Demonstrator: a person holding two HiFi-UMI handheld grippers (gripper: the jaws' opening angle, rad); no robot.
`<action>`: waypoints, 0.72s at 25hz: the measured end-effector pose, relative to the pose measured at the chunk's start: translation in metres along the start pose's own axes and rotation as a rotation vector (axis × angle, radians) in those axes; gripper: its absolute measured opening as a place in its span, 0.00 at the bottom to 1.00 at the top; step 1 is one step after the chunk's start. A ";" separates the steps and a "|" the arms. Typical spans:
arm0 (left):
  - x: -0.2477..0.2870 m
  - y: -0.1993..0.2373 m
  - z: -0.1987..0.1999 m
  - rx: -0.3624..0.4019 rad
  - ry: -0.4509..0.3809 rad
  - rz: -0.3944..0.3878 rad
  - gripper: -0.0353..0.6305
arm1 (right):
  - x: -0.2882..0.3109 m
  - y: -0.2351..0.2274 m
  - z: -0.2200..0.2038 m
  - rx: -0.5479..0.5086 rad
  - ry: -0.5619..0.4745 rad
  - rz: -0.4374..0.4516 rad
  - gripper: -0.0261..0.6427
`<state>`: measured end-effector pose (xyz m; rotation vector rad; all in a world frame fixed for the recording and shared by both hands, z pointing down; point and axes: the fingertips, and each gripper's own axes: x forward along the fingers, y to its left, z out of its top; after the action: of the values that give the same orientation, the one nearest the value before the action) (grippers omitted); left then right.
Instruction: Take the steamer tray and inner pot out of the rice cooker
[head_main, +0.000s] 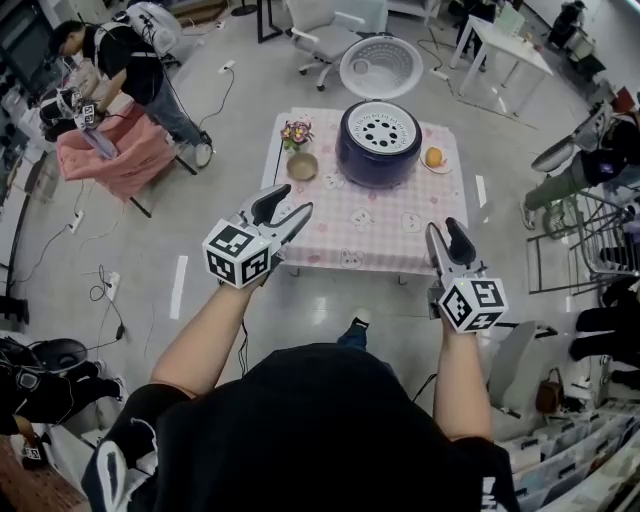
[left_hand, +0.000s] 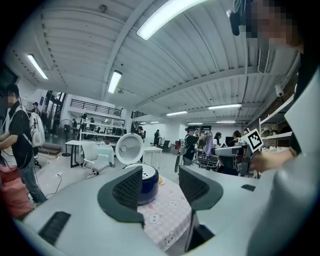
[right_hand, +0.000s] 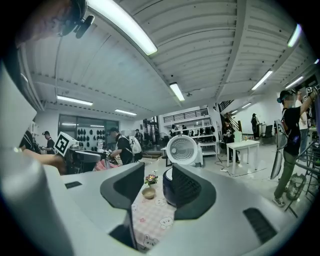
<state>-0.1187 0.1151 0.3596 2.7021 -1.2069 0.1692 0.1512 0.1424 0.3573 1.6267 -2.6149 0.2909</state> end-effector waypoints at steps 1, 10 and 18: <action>0.010 0.002 -0.001 0.000 0.005 0.005 0.42 | 0.007 -0.009 -0.001 0.003 0.003 0.005 0.31; 0.089 0.015 -0.002 -0.017 0.041 0.050 0.43 | 0.058 -0.083 0.000 0.013 0.037 0.045 0.32; 0.134 0.033 0.000 -0.027 0.064 0.092 0.43 | 0.104 -0.124 0.003 0.017 0.059 0.094 0.32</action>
<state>-0.0543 -0.0037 0.3871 2.5992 -1.3056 0.2481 0.2159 -0.0030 0.3853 1.4786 -2.6563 0.3610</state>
